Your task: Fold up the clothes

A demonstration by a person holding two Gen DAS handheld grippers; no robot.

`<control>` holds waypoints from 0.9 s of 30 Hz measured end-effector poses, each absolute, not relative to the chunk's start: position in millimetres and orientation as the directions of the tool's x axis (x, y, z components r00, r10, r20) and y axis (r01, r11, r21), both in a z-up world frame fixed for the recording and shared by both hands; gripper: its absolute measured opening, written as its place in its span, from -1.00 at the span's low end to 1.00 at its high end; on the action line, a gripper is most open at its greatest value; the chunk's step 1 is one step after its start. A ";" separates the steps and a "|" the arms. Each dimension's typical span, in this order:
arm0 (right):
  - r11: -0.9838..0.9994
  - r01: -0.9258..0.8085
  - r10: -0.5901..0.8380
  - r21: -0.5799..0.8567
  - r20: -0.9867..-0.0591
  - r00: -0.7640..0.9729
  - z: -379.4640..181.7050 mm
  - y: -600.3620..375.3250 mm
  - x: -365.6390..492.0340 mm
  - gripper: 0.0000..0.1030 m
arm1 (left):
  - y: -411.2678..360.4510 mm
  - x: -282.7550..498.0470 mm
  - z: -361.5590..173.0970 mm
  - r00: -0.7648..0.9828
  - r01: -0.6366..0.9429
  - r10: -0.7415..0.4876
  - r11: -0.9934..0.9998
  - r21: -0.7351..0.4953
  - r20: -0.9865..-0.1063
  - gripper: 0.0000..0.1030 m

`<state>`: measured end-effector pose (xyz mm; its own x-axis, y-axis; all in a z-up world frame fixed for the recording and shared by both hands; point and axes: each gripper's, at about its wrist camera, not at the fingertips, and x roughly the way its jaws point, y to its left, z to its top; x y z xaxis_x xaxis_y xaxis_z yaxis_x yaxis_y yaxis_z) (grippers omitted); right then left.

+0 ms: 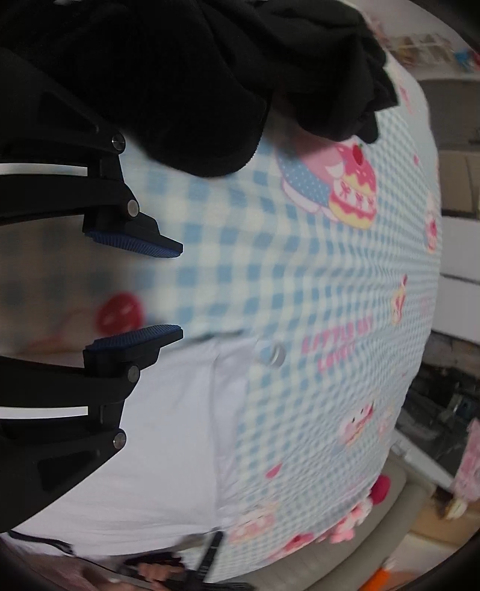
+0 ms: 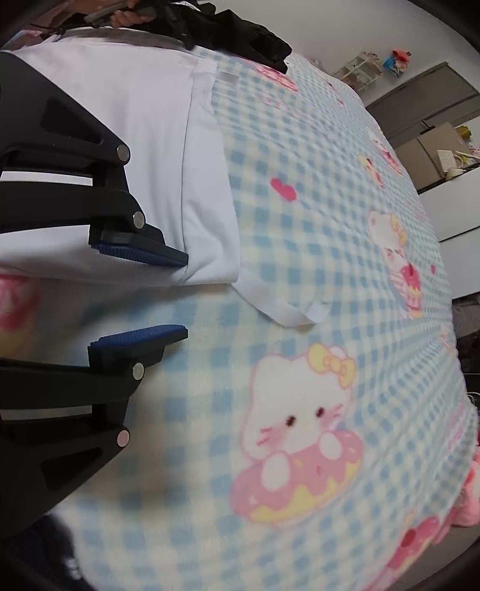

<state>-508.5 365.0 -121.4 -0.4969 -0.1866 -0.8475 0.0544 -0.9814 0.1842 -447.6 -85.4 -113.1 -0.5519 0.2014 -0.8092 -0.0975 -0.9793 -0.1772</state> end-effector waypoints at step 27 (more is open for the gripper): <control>-0.971 0.129 -0.238 0.201 -0.772 -0.589 -46.5 266.0 -232.6 -0.32 | 59.7 -196.6 -92.7 -0.508 -0.307 0.224 -0.949 -0.068 -0.832 -0.17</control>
